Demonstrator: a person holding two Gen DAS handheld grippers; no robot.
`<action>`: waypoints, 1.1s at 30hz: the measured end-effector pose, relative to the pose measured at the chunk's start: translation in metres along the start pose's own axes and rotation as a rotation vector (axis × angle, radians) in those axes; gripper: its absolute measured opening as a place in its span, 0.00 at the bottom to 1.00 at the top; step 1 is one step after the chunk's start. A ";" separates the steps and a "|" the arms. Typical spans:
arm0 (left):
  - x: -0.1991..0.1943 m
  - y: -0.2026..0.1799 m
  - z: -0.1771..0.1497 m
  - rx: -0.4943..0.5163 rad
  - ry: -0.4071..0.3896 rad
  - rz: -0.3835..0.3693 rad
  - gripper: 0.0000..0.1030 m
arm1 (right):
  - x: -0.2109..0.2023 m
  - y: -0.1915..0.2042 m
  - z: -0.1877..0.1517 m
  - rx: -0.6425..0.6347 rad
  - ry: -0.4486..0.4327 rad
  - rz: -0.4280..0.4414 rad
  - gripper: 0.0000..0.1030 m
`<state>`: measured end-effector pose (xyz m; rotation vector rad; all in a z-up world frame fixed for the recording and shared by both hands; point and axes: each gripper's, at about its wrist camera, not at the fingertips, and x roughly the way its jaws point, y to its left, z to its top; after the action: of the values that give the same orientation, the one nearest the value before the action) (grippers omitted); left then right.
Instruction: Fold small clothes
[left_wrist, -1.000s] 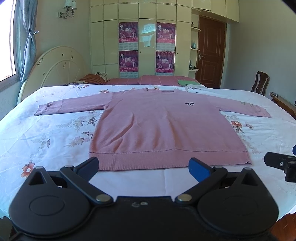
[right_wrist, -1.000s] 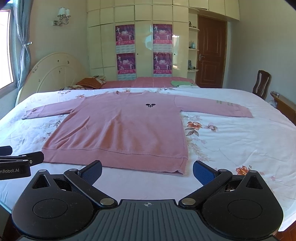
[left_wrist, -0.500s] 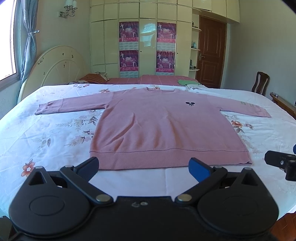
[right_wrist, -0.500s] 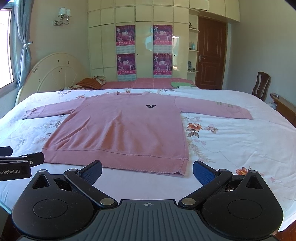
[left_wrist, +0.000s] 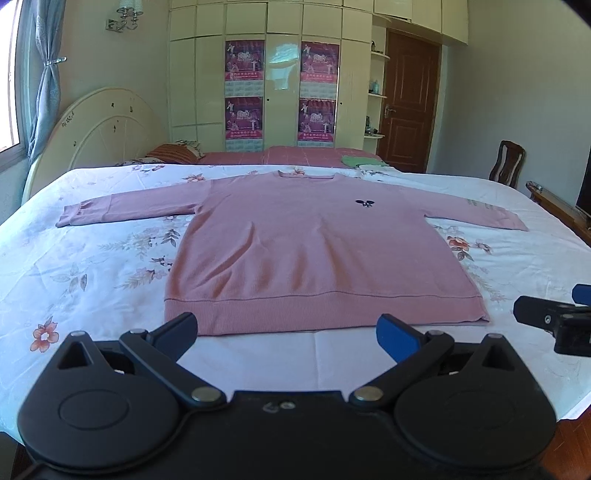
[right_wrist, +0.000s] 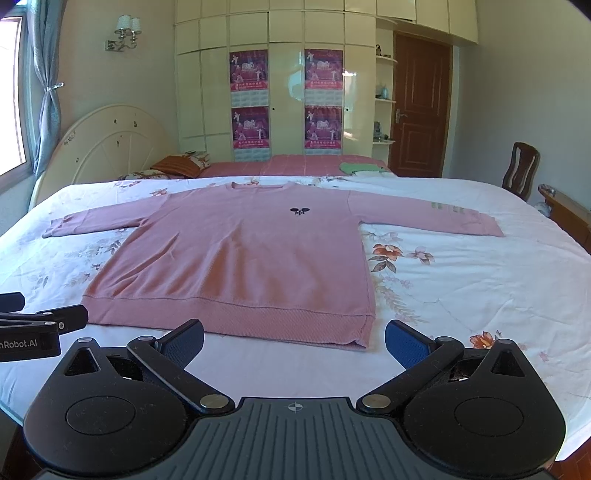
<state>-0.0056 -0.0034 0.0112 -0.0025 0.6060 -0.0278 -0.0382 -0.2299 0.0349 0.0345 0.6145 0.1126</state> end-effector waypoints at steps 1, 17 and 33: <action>0.000 -0.002 0.000 0.006 0.001 -0.006 1.00 | 0.000 0.000 0.000 0.001 -0.001 -0.005 1.00; 0.020 -0.022 0.017 -0.051 -0.049 -0.133 1.00 | 0.007 -0.035 0.010 0.062 -0.058 -0.163 1.00; 0.073 -0.046 0.042 -0.029 -0.016 -0.185 0.88 | 0.034 -0.078 0.031 0.169 -0.035 -0.215 1.00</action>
<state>0.0769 -0.0519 0.0049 -0.0865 0.5885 -0.1984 0.0148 -0.3032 0.0353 0.1330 0.5882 -0.1483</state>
